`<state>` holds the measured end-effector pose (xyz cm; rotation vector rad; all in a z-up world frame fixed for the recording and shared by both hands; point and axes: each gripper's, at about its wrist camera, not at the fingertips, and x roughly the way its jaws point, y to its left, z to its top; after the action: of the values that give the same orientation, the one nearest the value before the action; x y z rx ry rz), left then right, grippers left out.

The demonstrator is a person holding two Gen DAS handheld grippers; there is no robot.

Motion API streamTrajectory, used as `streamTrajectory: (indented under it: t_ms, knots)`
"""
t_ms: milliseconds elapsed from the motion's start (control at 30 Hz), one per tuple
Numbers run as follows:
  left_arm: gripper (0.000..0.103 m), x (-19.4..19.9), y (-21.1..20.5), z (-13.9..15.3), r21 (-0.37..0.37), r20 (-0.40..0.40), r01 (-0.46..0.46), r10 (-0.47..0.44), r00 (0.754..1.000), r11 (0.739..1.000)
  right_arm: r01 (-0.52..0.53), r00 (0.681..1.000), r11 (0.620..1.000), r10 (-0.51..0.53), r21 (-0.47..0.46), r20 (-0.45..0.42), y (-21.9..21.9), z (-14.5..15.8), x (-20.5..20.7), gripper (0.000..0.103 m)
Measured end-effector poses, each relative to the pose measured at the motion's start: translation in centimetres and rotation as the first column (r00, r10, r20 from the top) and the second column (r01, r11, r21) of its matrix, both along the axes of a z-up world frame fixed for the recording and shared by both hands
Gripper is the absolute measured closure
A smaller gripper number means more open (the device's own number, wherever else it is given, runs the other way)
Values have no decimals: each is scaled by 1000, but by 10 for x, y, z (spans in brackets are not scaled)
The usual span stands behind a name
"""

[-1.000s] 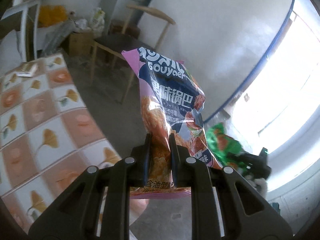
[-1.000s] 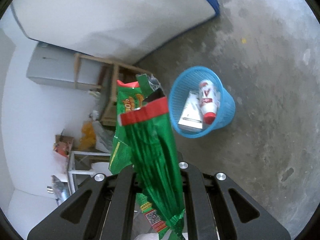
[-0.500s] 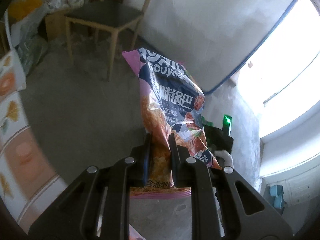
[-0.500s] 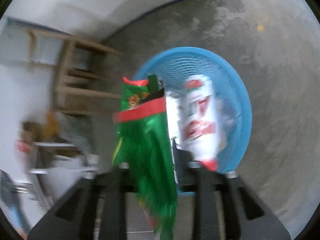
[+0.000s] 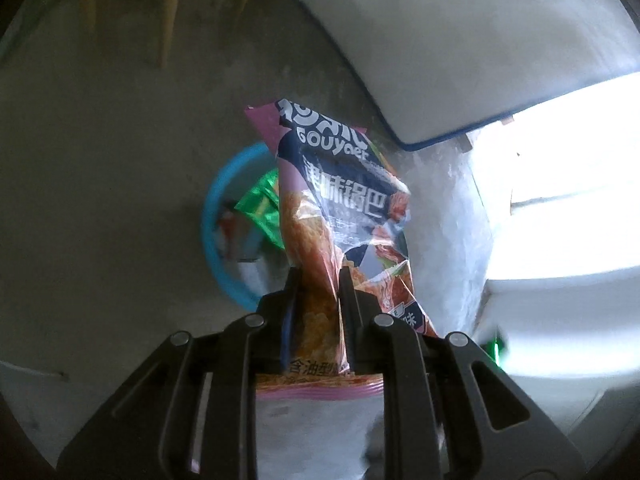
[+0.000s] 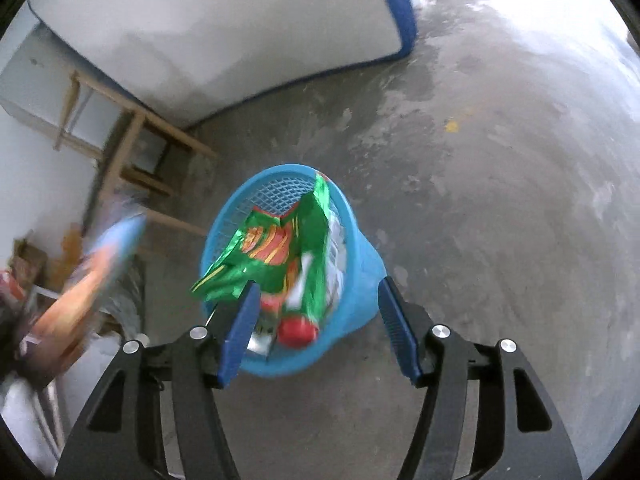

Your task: Collect trash

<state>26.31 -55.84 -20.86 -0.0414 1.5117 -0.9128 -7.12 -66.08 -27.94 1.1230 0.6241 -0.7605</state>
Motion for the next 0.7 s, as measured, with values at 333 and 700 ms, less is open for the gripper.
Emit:
streamTrajectory:
  t_ms: [333,700]
  knots:
    - [40,1,5,-52,93,-111,-89,99,989,992,18,996,1000,-16,22,-86,80,10,-105,43]
    - [40,-35,91,140,-146,128,1,18,992,989,-143,989,949,125,-282,-80,126,123,-69,43]
